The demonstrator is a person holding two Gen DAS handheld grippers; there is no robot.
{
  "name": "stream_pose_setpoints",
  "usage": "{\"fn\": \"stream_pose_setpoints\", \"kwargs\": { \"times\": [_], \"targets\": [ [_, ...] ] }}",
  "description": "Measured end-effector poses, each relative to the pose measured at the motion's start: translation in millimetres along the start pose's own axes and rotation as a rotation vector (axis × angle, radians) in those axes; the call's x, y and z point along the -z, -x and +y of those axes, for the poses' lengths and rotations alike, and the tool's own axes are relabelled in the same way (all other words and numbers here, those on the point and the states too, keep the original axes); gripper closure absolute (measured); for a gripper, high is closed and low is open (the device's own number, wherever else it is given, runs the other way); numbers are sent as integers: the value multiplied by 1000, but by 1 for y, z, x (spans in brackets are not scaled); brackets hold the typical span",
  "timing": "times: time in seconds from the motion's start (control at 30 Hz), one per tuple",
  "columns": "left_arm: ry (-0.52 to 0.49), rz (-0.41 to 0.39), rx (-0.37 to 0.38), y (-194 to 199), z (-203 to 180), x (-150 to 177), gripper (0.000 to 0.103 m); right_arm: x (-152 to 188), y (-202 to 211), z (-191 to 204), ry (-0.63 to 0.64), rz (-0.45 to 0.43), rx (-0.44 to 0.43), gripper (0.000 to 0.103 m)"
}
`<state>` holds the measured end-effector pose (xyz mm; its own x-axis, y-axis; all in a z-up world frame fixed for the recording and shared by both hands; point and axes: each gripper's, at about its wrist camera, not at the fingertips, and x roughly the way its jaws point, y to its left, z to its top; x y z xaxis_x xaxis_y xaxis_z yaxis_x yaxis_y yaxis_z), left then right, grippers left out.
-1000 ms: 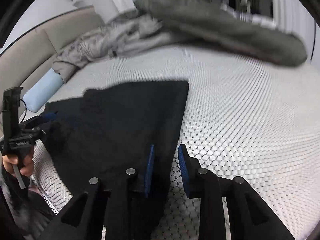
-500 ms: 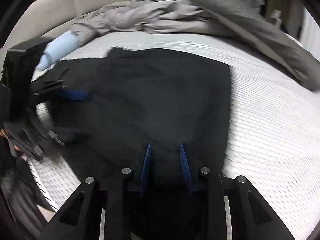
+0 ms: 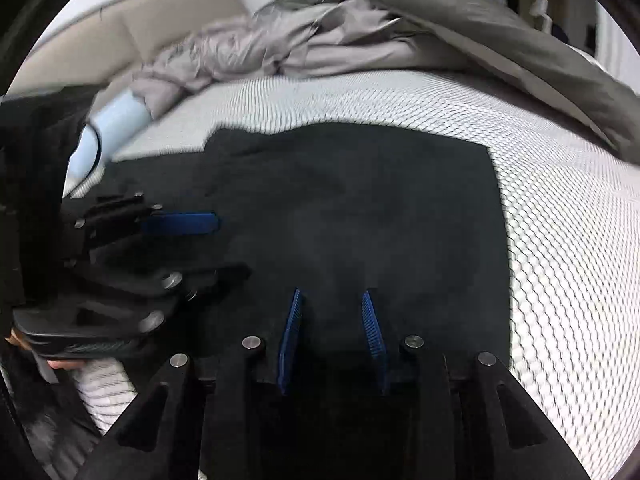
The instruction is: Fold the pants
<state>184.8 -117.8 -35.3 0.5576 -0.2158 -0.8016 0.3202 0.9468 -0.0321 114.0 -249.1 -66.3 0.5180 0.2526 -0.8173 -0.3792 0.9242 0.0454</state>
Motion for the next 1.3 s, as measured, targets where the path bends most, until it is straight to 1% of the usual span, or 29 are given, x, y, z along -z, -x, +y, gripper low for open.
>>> {"fn": "stream_pose_setpoints", "kwargs": {
  "times": [0.07, 0.13, 0.2, 0.3, 0.33, 0.43, 0.5, 0.53, 0.57, 0.6, 0.63, 0.67, 0.7, 0.77, 0.8, 0.83, 0.87, 0.9, 0.93, 1.0, 1.07, 1.1, 1.17, 1.23, 1.27, 1.3],
  "targets": [
    [-5, -5, -1, 6, 7, 0, 61, 2, -3, 0, 45, 6, 52, 71],
    [29, -14, 29, 14, 21, 8, 61, 10, 4, -12, 54, 7, 172, 70],
    [53, -17, 59, 21, 29, 16, 61, 19, 13, -31, 4, 2, 194, 70],
    [54, -27, 36, 30, 24, 19, 61, 24, 24, -38, -14, -17, 214, 69],
    [56, -27, 33, 34, 22, 16, 61, 21, 29, -35, -18, -26, 200, 69],
    [54, -74, 83, 48, 14, 3, 61, 7, 35, -20, -23, -51, 103, 68],
    [22, -80, 63, 44, 6, -15, 61, -10, 34, -7, -4, -77, 83, 66],
    [6, -63, 42, 35, 5, -25, 61, -17, 29, -3, 0, -73, 80, 64],
    [1, -43, 29, 26, 7, -31, 61, -23, 20, -1, 0, -57, 66, 64],
    [5, -3, 16, 11, 12, -33, 61, -27, 10, -2, -11, -44, 41, 63],
    [15, 42, 18, -4, 18, -31, 64, -29, -2, -3, -31, -20, 8, 63],
    [29, 52, 40, -10, 25, -28, 65, -27, -17, -8, -52, 35, -2, 64],
    [31, 44, 61, -9, 28, -27, 67, -24, -23, -12, -45, 54, 21, 64],
    [29, 31, 65, 0, 36, -26, 74, -18, -19, -18, 0, 46, 89, 65],
    [42, 26, 74, 2, 41, -25, 77, -14, -13, -23, 11, 43, 171, 65],
    [61, 24, 92, 4, 45, -23, 77, -9, -8, -30, 6, 39, 259, 64],
    [67, 20, 96, 6, 47, -20, 77, -4, -5, -39, -19, 45, 310, 60],
    [61, 16, 88, 6, 47, -20, 77, -1, -4, -47, -61, 48, 315, 56],
    [55, 12, 73, 9, 46, -19, 77, 2, 2, -55, -113, 37, 272, 56],
    [59, 8, 46, 18, 43, -21, 77, 2, 13, -55, -142, 5, 244, 56],
    [66, -40, 45, 34, 41, -25, 77, 0, 28, -45, -131, -54, 222, 56],
    [70, -86, 49, 43, 39, -32, 77, -3, 33, -37, -118, -81, 197, 56],
    [76, -105, 63, 45, 37, -44, 77, -16, 32, -18, -82, -105, 129, 56],
    [81, -77, 60, 29, 36, -55, 77, -34, 13, -2, -56, -87, 73, 56],
    [74, -46, 45, 17, 35, -57, 77, -39, 3, 4, -53, -70, 59, 56],
    [61, -5, 10, 2, 37, -57, 77, -42, -6, 4, -50, -49, 47, 56]
  ]
}}
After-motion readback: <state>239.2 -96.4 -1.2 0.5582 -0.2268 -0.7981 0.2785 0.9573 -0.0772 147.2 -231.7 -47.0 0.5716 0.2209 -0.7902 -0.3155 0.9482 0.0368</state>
